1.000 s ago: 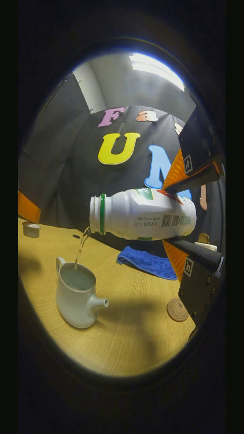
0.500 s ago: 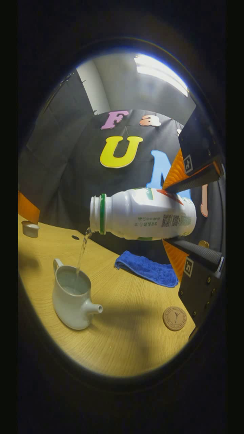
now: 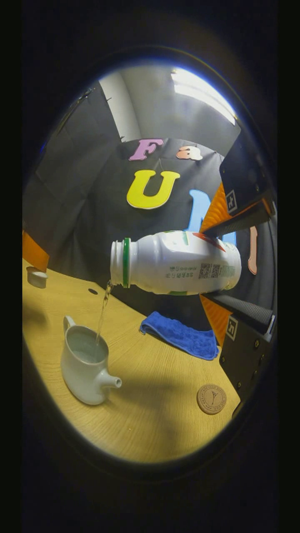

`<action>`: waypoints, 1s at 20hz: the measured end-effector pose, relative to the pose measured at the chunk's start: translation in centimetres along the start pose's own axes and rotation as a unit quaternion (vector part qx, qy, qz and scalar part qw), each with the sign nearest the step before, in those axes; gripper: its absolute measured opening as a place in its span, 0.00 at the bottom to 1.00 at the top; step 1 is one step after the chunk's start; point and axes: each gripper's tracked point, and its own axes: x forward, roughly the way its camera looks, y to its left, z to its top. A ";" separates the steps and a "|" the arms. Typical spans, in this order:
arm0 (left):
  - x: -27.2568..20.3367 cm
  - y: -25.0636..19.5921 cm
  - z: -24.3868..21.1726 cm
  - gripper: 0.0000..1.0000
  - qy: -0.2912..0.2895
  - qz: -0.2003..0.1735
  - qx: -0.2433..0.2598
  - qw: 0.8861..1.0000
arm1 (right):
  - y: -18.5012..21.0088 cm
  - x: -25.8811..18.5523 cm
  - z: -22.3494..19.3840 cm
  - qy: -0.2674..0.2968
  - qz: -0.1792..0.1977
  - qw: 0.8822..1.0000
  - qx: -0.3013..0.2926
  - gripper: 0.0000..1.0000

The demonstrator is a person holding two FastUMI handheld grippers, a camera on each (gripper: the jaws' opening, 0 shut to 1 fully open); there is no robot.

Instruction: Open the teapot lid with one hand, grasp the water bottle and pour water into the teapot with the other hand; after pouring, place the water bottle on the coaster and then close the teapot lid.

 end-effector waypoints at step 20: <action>0.0 0.2 -0.6 0.10 0.006 0.003 -0.002 1.000 | -1.8 0.3 1.2 -0.024 -0.036 0.998 -0.045 0.74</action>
